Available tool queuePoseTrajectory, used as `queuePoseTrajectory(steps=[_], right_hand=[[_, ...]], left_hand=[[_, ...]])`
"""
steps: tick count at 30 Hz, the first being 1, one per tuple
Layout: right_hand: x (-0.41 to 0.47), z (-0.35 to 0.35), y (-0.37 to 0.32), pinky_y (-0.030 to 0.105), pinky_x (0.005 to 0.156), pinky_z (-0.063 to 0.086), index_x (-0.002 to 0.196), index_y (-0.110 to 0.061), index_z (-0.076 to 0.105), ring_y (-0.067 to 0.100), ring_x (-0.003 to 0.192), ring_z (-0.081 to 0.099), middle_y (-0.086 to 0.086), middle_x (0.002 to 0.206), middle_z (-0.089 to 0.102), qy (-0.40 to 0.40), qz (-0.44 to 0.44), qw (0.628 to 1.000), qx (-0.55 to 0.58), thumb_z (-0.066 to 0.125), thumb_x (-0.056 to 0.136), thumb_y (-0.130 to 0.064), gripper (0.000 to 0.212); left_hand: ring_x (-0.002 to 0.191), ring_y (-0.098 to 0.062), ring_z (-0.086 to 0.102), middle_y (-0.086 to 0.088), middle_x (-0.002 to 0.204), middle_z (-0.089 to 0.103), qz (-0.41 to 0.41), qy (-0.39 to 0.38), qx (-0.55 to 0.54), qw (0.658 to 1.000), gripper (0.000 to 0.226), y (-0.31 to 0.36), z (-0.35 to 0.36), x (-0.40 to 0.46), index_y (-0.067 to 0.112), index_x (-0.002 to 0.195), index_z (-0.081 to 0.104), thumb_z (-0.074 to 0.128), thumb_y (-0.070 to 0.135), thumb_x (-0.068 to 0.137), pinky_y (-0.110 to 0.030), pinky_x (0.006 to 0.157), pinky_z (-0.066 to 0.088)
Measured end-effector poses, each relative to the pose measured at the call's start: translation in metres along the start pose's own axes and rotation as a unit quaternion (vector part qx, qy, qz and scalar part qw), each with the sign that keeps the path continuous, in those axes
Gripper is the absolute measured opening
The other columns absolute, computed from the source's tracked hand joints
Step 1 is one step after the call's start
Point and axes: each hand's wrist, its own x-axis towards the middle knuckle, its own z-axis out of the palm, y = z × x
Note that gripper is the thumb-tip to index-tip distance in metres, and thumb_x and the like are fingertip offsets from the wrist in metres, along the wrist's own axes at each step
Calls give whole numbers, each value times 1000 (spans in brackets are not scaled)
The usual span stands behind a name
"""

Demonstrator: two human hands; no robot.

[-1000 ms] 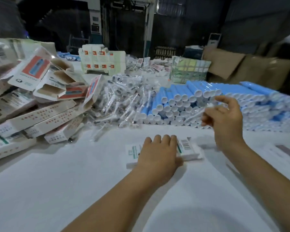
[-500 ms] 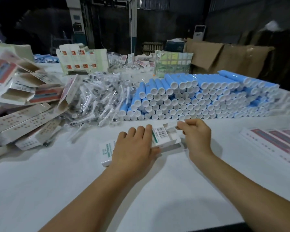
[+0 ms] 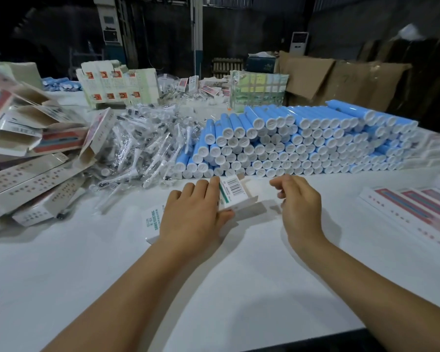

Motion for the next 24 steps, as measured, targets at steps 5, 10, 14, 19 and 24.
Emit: queuePoseTrajectory(steps=[5, 10, 14, 19, 24], right_hand=[[-12, 8, 2, 28, 71, 46, 70, -31, 69, -2, 64, 59, -16, 68, 68, -68, -26, 997, -36, 57, 91, -13, 31], [-16, 10, 4, 34, 79, 51, 65, -40, 69, -1, 72, 61, -18, 76, 71, -95, -26, 994, -38, 61, 91, -14, 37], [-18, 14, 6, 39, 91, 52, 76, -39, 71, 6, 91, 66, -20, 87, 72, -107, -9, 994, -22, 61, 89, -7, 36], [-21, 18, 10, 46, 92, 51, 111, -17, 70, 7, 90, 67, -16, 93, 71, -121, 1, 992, -45, 65, 86, -5, 28], [-15, 15, 10, 47, 84, 52, 133, -15, 54, 9, 71, 54, -18, 65, 63, -131, -11, 988, -78, 64, 86, -9, 48]], left_hand=[[124, -23, 38, 2, 141, 38, -27, 6, 6, 1000, 76, -5, 0, 4, 20, 149, 15, 30, 64, 89, -35, 94, 30], [124, -23, 37, 1, 142, 37, -33, 9, 10, 999, 77, -4, 3, 4, 20, 150, 13, 32, 64, 90, -36, 94, 31], [123, -24, 39, 0, 141, 39, -33, 12, 16, 999, 77, -4, 4, 4, 18, 150, 15, 34, 63, 90, -36, 94, 31], [117, -25, 43, -1, 134, 45, -19, 14, 47, 999, 75, 1, 5, 1, 16, 148, 23, 36, 62, 89, -37, 90, 33], [101, -28, 53, -4, 119, 57, 14, 40, 41, 998, 72, 6, 2, -3, 11, 140, 41, 47, 58, 86, -39, 81, 39]])
